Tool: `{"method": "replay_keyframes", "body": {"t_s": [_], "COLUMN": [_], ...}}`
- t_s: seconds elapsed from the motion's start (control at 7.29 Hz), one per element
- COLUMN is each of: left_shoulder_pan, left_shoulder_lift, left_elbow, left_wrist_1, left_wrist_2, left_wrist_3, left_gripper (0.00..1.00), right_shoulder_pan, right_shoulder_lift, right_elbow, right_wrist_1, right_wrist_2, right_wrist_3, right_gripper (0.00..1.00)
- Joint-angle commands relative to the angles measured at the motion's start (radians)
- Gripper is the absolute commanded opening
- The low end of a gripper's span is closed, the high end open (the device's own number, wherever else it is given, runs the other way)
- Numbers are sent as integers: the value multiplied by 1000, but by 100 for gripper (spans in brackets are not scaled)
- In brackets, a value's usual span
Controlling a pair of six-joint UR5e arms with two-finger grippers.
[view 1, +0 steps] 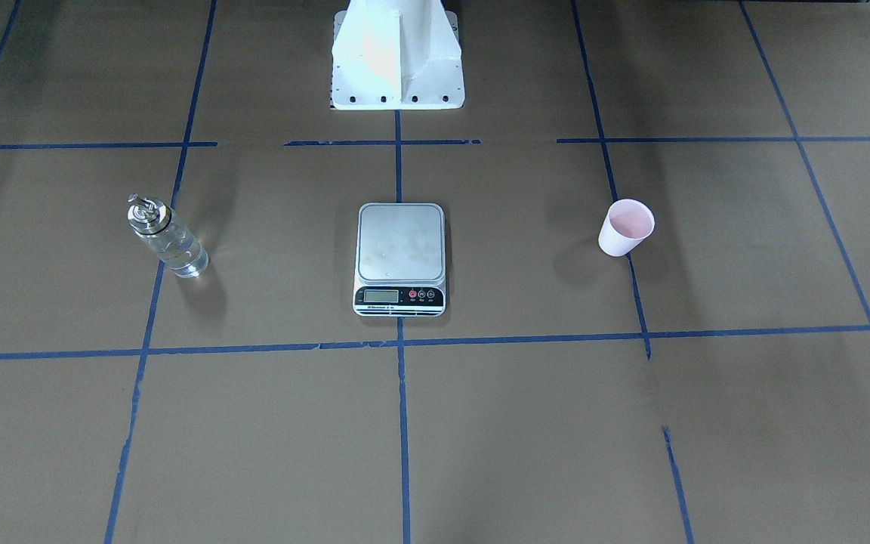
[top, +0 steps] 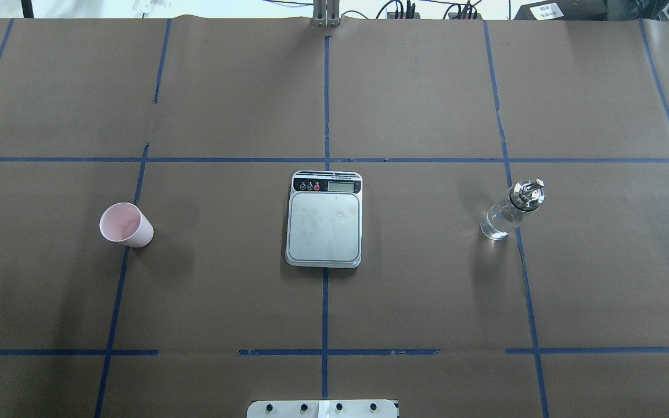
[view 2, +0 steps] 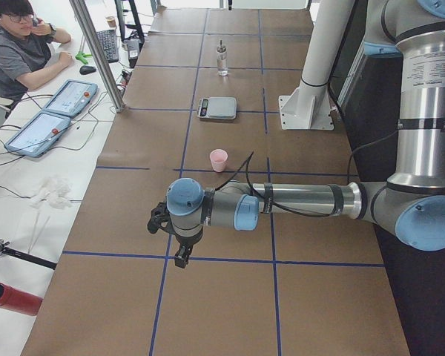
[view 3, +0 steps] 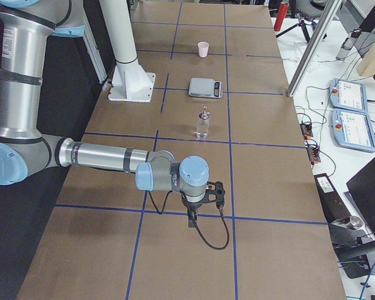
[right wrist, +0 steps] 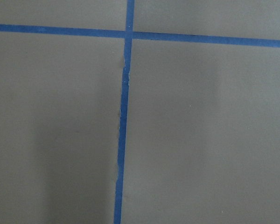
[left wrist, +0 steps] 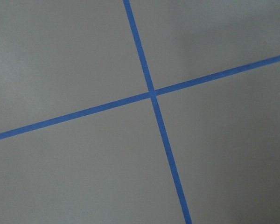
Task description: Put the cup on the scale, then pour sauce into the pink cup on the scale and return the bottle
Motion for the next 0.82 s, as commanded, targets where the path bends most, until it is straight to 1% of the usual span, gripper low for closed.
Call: {"method": "replay_keyframes", "body": {"t_s": [0.0, 0.27, 0.41, 0.69], "left_shoulder_pan": [2, 2, 14, 34], "left_shoulder_lift": [-2, 0, -3, -3], "left_elbow": [0, -7, -23, -81], "left_wrist_1": [-9, -23, -40, -187], "left_wrist_2": [5, -4, -4, -8], "left_wrist_3": [7, 9, 7, 6], "left_gripper": [100, 100, 100, 100], "right_shoulder_pan": [-5, -30, -36, -36], "right_shoulder_lift": [-4, 8, 22, 86], "right_elbow": [4, 10, 29, 42], "right_wrist_1": [0, 5, 5, 6], "right_wrist_2": [10, 16, 33, 50], "right_wrist_3": [0, 1, 9, 17], "right_gripper": [100, 100, 100, 100]}}
